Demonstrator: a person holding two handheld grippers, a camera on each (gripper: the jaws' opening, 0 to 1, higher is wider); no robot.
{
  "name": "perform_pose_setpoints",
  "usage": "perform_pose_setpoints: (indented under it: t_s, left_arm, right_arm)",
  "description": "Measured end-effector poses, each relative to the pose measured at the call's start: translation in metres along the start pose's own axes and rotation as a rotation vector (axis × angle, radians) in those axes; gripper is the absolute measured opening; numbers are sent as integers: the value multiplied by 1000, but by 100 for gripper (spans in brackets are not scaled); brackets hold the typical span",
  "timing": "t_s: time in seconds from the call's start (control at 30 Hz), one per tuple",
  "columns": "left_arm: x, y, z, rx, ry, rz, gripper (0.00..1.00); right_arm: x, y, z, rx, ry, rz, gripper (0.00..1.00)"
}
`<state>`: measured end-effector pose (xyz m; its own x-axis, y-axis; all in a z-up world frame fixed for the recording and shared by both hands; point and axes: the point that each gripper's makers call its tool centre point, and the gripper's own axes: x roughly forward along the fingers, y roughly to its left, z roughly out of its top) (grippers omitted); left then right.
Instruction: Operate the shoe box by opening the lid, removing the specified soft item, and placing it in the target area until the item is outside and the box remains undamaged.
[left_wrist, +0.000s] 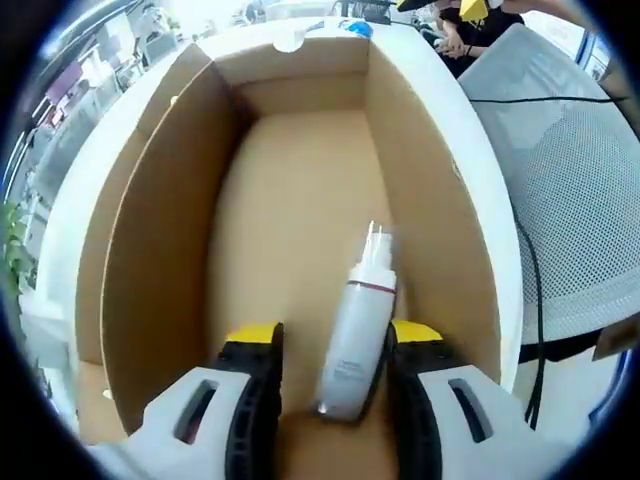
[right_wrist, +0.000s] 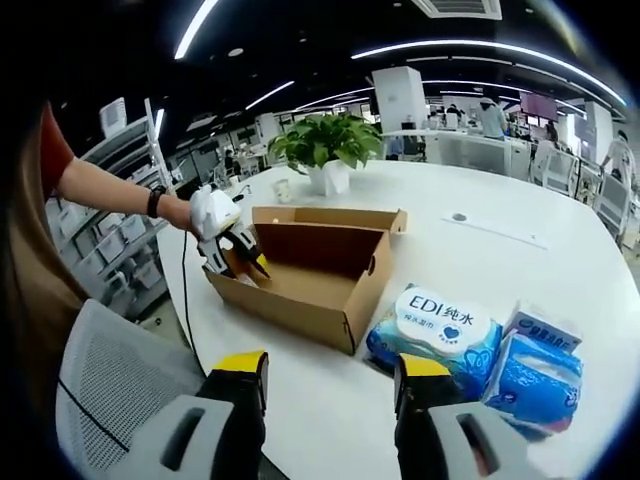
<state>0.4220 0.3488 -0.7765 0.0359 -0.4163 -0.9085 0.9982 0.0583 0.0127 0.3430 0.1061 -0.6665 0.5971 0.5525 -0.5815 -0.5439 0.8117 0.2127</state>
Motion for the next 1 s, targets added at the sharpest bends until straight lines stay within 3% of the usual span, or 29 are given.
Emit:
perform_pose_setpoints:
  t_s: [0.1,0.17,0.33,0.43,0.57,0.7,1.0]
  left_arm:
    - [1,-5,1,2,0,-18,25]
    - [4,-7,0,26,6,-21,24]
    - [5,-7,4,74,2,-19,24]
    - [8,-7,6,88,5,-18,30]
    - [10,-10,9,112,6,-35,28]
    - [7,-7,10,96,-10,-35,21]
    - [-4,5,13,67,-37,9,20]
  right_arm:
    - [1,1,-2,3,3,1,48]
    - [2,3,-3,4,5,3,48]
    - [4,5,-5,4,11,9,48]
    - [4,6,-5,4,12,11,48]
    - [5,7,-6,4,16,16,48]
    - [7,9,-7,4,20,22,48]
    - [19,18,0,4,19,52,47]
